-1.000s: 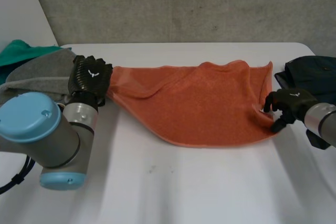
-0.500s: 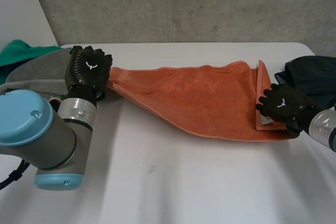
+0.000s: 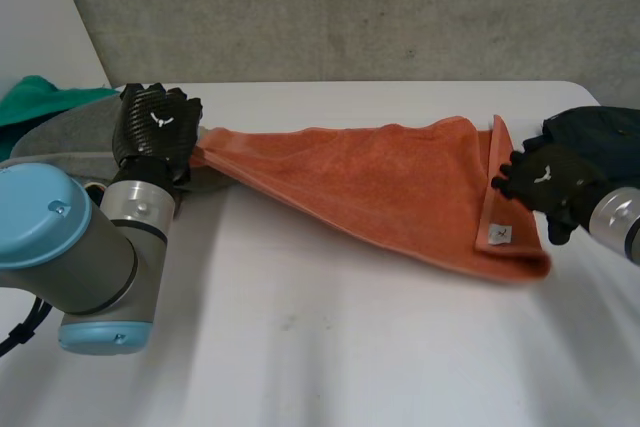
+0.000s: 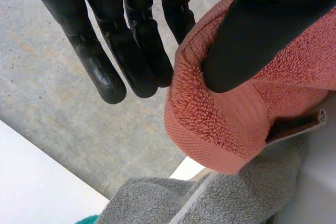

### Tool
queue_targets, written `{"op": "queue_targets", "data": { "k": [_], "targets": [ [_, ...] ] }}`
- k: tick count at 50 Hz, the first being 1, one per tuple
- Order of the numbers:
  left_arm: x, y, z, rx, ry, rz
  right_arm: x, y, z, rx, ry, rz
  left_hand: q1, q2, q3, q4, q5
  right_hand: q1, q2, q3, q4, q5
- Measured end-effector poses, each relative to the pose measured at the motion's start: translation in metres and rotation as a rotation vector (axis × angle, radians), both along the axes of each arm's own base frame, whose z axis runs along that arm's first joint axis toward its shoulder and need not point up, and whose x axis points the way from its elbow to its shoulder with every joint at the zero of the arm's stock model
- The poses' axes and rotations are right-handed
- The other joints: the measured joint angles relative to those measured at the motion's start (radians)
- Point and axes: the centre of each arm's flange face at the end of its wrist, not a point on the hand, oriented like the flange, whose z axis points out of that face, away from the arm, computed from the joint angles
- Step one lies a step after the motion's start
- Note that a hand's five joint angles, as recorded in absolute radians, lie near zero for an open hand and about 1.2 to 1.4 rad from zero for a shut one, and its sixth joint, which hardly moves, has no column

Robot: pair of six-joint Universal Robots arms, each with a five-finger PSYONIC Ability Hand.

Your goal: Fold the laundry.

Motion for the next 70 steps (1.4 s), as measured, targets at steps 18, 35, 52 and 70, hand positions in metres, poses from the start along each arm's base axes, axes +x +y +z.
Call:
{"op": "queue_targets", "data": {
  "k": [18,35,52,70],
  "targets": [
    [0.006,0.001,0.006,0.004,-0.004,0.013,-0.001,0.008,0.041,0.165,-0.156,-0.026,0.0,0.0,0.0,0.0,0.0,-0.048,-0.073,-0.069,-0.04,-0.048],
    [0.017,-0.005,0.011,-0.003,0.004,0.047,0.026,0.016,-0.02,0.134,0.11,0.283,0.0,0.0,0.0,0.0,0.0,-0.045,-0.07,-0.034,-0.037,0.022],
    [0.017,-0.005,0.01,-0.001,0.003,0.046,0.03,0.019,-0.047,0.158,0.153,0.332,0.0,0.0,0.0,0.0,0.0,0.743,0.784,0.789,0.809,0.823],
    [0.029,0.017,0.049,-0.014,0.01,0.054,-0.014,0.007,0.065,-0.011,-0.04,-0.026,0.0,0.0,0.0,0.0,0.0,0.743,0.784,0.822,0.849,0.83]
  ]
}}
